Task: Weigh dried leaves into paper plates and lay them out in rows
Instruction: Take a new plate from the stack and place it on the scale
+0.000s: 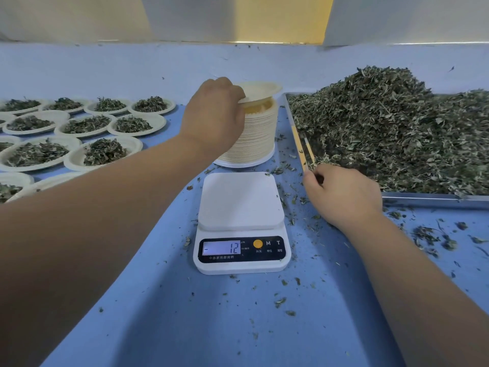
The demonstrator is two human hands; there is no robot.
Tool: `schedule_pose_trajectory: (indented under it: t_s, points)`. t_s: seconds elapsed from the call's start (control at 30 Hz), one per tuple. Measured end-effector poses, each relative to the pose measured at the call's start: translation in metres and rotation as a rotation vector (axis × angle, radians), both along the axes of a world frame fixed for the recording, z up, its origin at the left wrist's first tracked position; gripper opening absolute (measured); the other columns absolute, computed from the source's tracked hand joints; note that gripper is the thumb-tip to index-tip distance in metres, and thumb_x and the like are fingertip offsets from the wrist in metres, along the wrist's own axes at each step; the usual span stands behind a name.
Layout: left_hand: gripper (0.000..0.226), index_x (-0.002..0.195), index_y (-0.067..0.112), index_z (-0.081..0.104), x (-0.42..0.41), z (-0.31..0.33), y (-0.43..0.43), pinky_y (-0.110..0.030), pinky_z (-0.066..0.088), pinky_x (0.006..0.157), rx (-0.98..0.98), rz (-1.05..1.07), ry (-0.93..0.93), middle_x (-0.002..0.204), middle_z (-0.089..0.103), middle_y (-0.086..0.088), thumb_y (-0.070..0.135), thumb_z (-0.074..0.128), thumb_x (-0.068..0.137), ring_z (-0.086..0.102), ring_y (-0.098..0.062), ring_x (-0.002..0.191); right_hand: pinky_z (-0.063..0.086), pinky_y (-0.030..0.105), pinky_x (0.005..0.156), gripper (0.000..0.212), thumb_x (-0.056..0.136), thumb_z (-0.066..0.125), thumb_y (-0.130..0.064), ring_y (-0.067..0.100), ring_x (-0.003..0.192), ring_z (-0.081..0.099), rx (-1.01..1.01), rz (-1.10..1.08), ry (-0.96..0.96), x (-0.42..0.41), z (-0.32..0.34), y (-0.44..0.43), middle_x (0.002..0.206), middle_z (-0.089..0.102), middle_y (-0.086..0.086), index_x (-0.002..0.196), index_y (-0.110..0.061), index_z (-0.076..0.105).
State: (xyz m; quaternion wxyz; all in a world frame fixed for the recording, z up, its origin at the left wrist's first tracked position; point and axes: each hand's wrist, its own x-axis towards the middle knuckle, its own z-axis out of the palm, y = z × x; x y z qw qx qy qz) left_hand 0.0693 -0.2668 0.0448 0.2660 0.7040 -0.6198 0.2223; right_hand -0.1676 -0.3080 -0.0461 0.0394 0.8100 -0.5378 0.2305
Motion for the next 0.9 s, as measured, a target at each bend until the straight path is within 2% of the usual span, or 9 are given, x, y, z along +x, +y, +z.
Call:
schedule_pose_trajectory:
  t_s: [0.13, 0.23, 0.3, 0.4, 0.53, 0.6, 0.7, 0.8, 0.9]
  points:
    - [0.033, 0.120, 0.005, 0.070, -0.003, -0.016, 0.010, -0.042, 0.043, 0.091, -0.115, -0.105, 0.013, 0.118, 0.064, -0.014, 0.002, 0.045, 0.098, 0.055, -0.036, 0.110, 0.032, 0.024, 0.051, 0.043, 0.098, 0.033, -0.054, 0.018, 0.053, 0.052, -0.004, -0.003, -0.018, 0.000, -0.001, 0.000, 0.058, 0.056, -0.005, 0.077, -0.023, 0.056]
    - [0.030, 0.113, 0.001, 0.072, -0.008, -0.027, 0.023, -0.035, 0.044, 0.090, -0.203, -0.201, 0.071, 0.120, 0.066, -0.014, -0.003, 0.048, 0.095, 0.058, -0.036, 0.112, 0.044, 0.029, 0.058, 0.029, 0.098, 0.040, -0.052, 0.021, 0.065, 0.059, 0.006, -0.009, -0.101, -0.001, 0.001, 0.002, 0.077, 0.067, -0.007, 0.112, -0.031, 0.056]
    - [0.029, 0.112, 0.004, 0.073, -0.009, -0.034, 0.032, -0.032, 0.044, 0.090, -0.225, -0.231, 0.099, 0.130, 0.063, -0.011, -0.002, 0.050, 0.096, 0.057, -0.033, 0.120, 0.053, 0.037, 0.069, 0.036, 0.097, 0.047, -0.047, 0.024, 0.080, 0.066, 0.014, 0.011, -0.213, -0.001, 0.002, 0.003, 0.101, 0.072, -0.008, 0.129, -0.030, 0.048]
    - [0.028, 0.110, 0.006, 0.075, -0.009, -0.043, 0.043, -0.036, 0.044, 0.095, -0.270, -0.264, 0.061, 0.129, 0.064, -0.015, -0.004, 0.055, 0.093, 0.057, -0.036, 0.120, 0.055, 0.044, 0.083, 0.053, 0.093, 0.054, -0.042, 0.019, 0.101, 0.068, 0.009, 0.044, -0.436, -0.001, 0.006, 0.008, 0.133, 0.062, -0.015, 0.140, -0.032, 0.034]
    - [0.031, 0.110, 0.007, 0.077, -0.009, -0.057, 0.060, -0.025, 0.038, 0.094, -0.315, -0.307, 0.018, 0.122, 0.066, -0.016, -0.009, 0.060, 0.090, 0.059, -0.036, 0.111, 0.052, 0.040, 0.088, 0.075, 0.090, 0.068, -0.038, 0.002, 0.103, 0.064, 0.007, 0.124, -0.655, -0.002, 0.007, 0.011, 0.146, 0.052, -0.016, 0.149, -0.038, 0.021]
    - [0.031, 0.113, 0.007, 0.077, -0.006, -0.065, 0.070, -0.027, 0.040, 0.091, -0.304, -0.322, 0.043, 0.122, 0.066, -0.016, -0.009, 0.061, 0.091, 0.061, -0.035, 0.107, 0.048, 0.025, 0.088, 0.080, 0.085, 0.075, -0.029, -0.007, 0.098, 0.060, -0.002, 0.213, -0.723, -0.001, 0.005, 0.013, 0.142, 0.054, -0.018, 0.149, -0.039, 0.028]
    - [0.031, 0.112, 0.006, 0.077, -0.001, -0.075, 0.084, -0.032, 0.050, 0.085, -0.324, -0.327, 0.112, 0.121, 0.066, -0.015, -0.009, 0.060, 0.092, 0.065, -0.033, 0.105, 0.040, 0.000, 0.079, 0.061, 0.081, 0.070, -0.020, -0.007, 0.093, 0.057, -0.071, 0.338, -0.740, 0.005, 0.003, 0.018, 0.111, 0.061, -0.032, 0.136, -0.037, 0.052]
    - [0.031, 0.108, 0.007, 0.079, 0.006, -0.084, 0.100, -0.026, 0.052, 0.087, -0.351, -0.307, 0.232, 0.117, 0.068, -0.010, -0.011, 0.061, 0.089, 0.065, -0.019, 0.104, 0.051, 0.014, 0.076, 0.041, 0.082, 0.069, -0.015, 0.003, 0.085, 0.063, -0.120, 0.378, -0.707, 0.013, 0.001, 0.023, 0.103, 0.071, -0.015, 0.122, -0.024, 0.070]
    - [0.030, 0.100, 0.013, 0.081, 0.015, -0.092, 0.112, -0.015, 0.049, 0.093, -0.326, -0.237, 0.449, 0.114, 0.069, 0.000, -0.010, 0.066, 0.089, 0.063, -0.002, 0.104, 0.048, 0.007, 0.076, 0.031, 0.087, 0.070, -0.011, 0.004, 0.081, 0.063, -0.128, 0.421, -0.641, 0.018, -0.001, 0.026, 0.100, 0.074, -0.006, 0.116, -0.021, 0.075]
